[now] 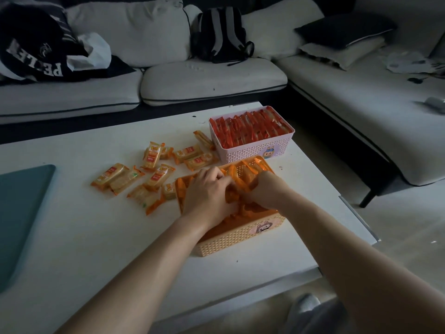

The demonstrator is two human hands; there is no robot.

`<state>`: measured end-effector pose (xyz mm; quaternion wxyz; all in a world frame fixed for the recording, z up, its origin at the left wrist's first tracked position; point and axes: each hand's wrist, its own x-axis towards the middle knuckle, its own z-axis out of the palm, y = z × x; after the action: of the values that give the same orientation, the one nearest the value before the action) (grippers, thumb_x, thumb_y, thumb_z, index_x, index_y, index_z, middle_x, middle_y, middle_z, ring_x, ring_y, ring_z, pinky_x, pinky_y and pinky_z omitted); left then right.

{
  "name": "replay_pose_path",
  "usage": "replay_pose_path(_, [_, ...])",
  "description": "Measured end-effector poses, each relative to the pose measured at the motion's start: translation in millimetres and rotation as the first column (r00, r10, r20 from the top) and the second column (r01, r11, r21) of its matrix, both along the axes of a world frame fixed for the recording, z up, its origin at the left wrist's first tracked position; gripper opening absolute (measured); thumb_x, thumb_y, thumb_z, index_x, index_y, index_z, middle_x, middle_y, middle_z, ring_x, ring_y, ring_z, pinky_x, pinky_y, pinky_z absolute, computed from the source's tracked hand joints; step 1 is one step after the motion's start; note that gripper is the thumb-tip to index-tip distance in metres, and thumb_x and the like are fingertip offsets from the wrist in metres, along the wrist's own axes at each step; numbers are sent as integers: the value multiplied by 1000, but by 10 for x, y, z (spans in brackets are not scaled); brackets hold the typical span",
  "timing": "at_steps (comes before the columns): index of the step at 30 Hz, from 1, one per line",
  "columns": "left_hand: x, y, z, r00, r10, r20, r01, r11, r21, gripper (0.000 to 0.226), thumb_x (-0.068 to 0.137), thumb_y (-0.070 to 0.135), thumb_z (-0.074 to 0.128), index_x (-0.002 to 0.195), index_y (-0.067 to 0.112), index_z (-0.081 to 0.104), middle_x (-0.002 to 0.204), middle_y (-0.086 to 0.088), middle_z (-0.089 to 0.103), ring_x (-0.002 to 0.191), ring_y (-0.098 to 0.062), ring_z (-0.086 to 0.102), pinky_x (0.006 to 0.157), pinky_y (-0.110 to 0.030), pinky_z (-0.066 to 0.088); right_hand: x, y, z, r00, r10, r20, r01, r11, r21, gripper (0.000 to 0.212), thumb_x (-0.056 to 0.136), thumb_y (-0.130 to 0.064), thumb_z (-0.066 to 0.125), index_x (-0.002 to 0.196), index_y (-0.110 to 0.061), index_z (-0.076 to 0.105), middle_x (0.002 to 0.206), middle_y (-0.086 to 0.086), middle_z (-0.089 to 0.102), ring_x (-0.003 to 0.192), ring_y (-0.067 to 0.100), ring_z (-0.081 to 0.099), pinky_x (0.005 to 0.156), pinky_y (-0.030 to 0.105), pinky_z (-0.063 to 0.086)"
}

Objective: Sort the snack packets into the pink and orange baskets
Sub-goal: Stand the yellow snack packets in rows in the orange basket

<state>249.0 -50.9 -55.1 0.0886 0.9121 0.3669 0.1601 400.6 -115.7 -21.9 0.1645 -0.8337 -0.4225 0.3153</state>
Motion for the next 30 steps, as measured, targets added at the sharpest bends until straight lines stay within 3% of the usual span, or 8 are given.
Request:
replay_pose_path(4, [80, -48, -20, 1000, -10, 23, 9, 1000, 22, 41, 77, 34, 76, 112, 28, 57, 117, 4, 58, 113, -21, 51, 90, -35, 45, 67, -81, 30, 994, 65, -87, -67, 997, -26, 31, 84, -16, 73, 115, -13, 68, 101, 8, 70, 93, 25, 71, 86, 42, 62])
replay_pose_path(10, [88, -34, -44, 1000, -10, 20, 10, 1000, 27, 36, 83, 28, 71, 117, 28, 59, 115, 3, 58, 112, -22, 51, 85, -33, 44, 40, -76, 11, 988, 153, -11, -153, 988, -3, 32, 84, -17, 69, 116, -14, 67, 98, 5, 71, 89, 22, 70, 81, 40, 63])
replay_pose_path(16, [0, -54, 38, 997, -40, 72, 41, 999, -16, 49, 78, 42, 75, 121, 28, 57, 124, 4, 61, 118, -21, 51, 97, -36, 44, 62, -126, 92, 958, 203, 202, -196, 979, -52, 29, 91, -19, 63, 117, -9, 67, 100, 9, 71, 90, 24, 70, 77, 36, 62])
replay_pose_path(19, [-64, -69, 70, 994, -28, 110, 34, 998, -45, 53, 79, 50, 75, 123, 27, 57, 127, 5, 59, 121, -18, 49, 97, -33, 42, 83, -163, 137, 948, 191, 253, -182, 982, -56, 22, 91, -15, 63, 112, -8, 68, 96, 8, 70, 81, 20, 67, 62, 28, 57])
replay_pose_path(21, [-102, -81, 101, 992, -15, 126, 23, 998, -54, 52, 80, 51, 74, 124, 28, 56, 128, 6, 58, 122, -17, 48, 95, -31, 40, 95, -183, 163, 931, 191, 312, -179, 982, -67, 13, 92, -15, 64, 103, -9, 68, 88, 6, 68, 70, 16, 62, 47, 20, 45])
replay_pose_path(23, [-174, -92, 134, 990, 2, 140, 6, 998, -60, 50, 82, 51, 72, 124, 28, 56, 127, 7, 57, 121, -15, 48, 91, -28, 38, 91, -205, 212, 907, 160, 389, -146, 987, -64, 6, 92, -14, 62, 89, -9, 63, 77, 5, 62, 61, 15, 56, 42, 19, 37])
replay_pose_path(26, [-380, -62, 162, 986, 46, 161, -39, 998, -44, 44, 86, 51, 68, 121, 29, 56, 121, 10, 57, 114, -12, 49, 88, -29, 42, 51, -201, 300, 881, 40, 471, -80, 995, 65, 11, 88, -12, 65, 80, -7, 60, 66, 4, 55, 49, 14, 51, 37, 23, 37])
replay_pose_path(30, [-890, 87, 194, 963, 153, 222, -152, 988, -22, 25, 85, 34, 73, 106, 24, 64, 105, 9, 59, 101, -15, 55, 79, -32, 46, -420, -70, 460, 902, 42, 429, -186, 936, 300, 7, 85, -14, 63, 91, -11, 62, 75, 4, 63, 63, 22, 62, 45, 29, 46])
